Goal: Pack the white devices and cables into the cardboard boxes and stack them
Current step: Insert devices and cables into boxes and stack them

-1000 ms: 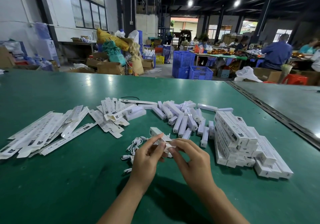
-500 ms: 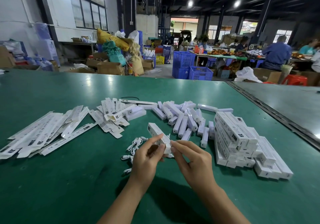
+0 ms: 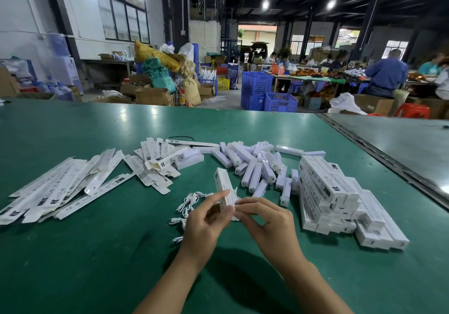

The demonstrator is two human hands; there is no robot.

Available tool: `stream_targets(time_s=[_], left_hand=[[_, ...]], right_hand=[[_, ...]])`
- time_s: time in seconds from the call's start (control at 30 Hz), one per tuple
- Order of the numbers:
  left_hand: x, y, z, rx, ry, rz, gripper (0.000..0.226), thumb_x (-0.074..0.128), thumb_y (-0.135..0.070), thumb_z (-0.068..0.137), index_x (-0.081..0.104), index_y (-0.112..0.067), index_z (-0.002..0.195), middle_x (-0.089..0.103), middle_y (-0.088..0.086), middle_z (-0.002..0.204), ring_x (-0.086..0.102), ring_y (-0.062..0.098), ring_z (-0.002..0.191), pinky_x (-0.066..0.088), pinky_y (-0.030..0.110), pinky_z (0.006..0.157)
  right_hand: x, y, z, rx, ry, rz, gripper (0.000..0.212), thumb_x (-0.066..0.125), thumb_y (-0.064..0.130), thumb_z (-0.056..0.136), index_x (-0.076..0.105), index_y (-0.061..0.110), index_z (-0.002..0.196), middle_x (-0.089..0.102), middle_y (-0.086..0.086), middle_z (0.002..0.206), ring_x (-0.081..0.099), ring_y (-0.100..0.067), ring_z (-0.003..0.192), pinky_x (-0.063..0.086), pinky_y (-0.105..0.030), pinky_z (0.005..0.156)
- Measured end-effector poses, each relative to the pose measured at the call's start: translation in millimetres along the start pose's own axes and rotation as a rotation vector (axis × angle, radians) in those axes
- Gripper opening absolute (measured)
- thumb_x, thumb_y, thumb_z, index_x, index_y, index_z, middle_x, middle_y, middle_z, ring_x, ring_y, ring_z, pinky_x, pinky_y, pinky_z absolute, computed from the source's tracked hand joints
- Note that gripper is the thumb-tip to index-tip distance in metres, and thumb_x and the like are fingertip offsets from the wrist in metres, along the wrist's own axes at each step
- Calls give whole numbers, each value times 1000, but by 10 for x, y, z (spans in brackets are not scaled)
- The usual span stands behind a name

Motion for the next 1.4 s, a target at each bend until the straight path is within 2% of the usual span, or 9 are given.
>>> stream_targets(time_s=[0.3, 0.4, 0.63, 0.8, 0.9, 1.0, 1.1, 1.27, 1.4], left_hand=[[-24, 46, 31, 58, -58, 113, 41, 69, -71, 70, 70, -51, 105, 73, 2, 81, 68, 15, 73, 57, 39, 74], [-20, 15, 24, 88, -68, 150, 44, 68, -75, 72, 69, -53, 110, 75, -8, 94, 70, 13, 91, 56, 39, 87], [44, -106, -35, 312, -49, 378, 38, 58, -8, 96, 59, -23, 131, 67, -2, 87, 62, 0, 85, 45, 8, 82], [136, -183, -56, 339, 32, 439, 32, 42, -31, 105, 61, -30, 130, 68, -8, 113, 62, 2, 108, 46, 17, 95], [181, -133, -68, 460, 68, 670, 37, 52, -3, 93, 66, -8, 127, 68, 3, 118, 57, 13, 109, 45, 29, 98], [217, -83, -65, 442, 119, 772, 59, 53, 12, 85, 52, -4, 142, 65, 4, 120, 52, 15, 110, 39, 21, 104], [270, -93, -105, 371, 108, 763, 69, 54, 0, 93, 30, -19, 155, 60, -6, 118, 47, 5, 111, 24, 6, 105], [207, -40, -75, 238, 13, 874, 61, 61, -9, 93, 42, -20, 149, 60, -4, 123, 49, 16, 120, 38, 34, 107], [150, -23, -37, 131, -91, 1039, 56, 65, -15, 90, 49, -16, 144, 60, 2, 131, 48, 24, 124, 38, 39, 105]], right_hand=[[64, -40, -19, 262, 42, 152, 13, 77, 19, 81, 72, 31, 84, 70, 14, 86, 69, -9, 78, 52, -16, 70], [102, -37, -44, 331, 71, 142, 9, 74, 24, 87, 71, 30, 93, 71, 14, 85, 69, -8, 78, 50, -15, 69], [156, 18, -81, 491, 39, 171, 29, 76, 49, 70, 65, 47, 97, 66, 11, 79, 54, -5, 58, 47, -17, 58], [87, 66, -44, 568, -7, 230, 32, 66, 61, 73, 68, 40, 97, 70, 2, 75, 64, -19, 67, 57, -36, 67], [38, 35, 26, 618, -39, 151, 20, 72, 47, 78, 69, 39, 97, 69, 10, 68, 65, -6, 64, 53, -20, 63], [-69, -15, 36, 652, -47, 185, 21, 74, 35, 84, 74, 27, 104, 73, 5, 70, 70, -10, 69, 57, -25, 69], [-333, -61, 7, 587, -155, 189, 22, 72, 27, 87, 73, 25, 108, 75, 0, 74, 71, -18, 70, 57, -32, 65], [-919, -169, 52, 402, -470, -132, 38, 73, 24, 84, 66, 17, 121, 71, 12, 90, 58, 7, 60, 43, -2, 55], [-1334, -311, 7, 413, -735, -257, 37, 69, 30, 88, 58, 28, 124, 67, 0, 114, 66, -13, 86, 56, -17, 71]])
Point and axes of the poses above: each hand's wrist, its own z-axis towards the middle knuckle, its own x-axis out of the palm, y = z × x, the point moved 2 cm from there along z, towards the middle knuckle
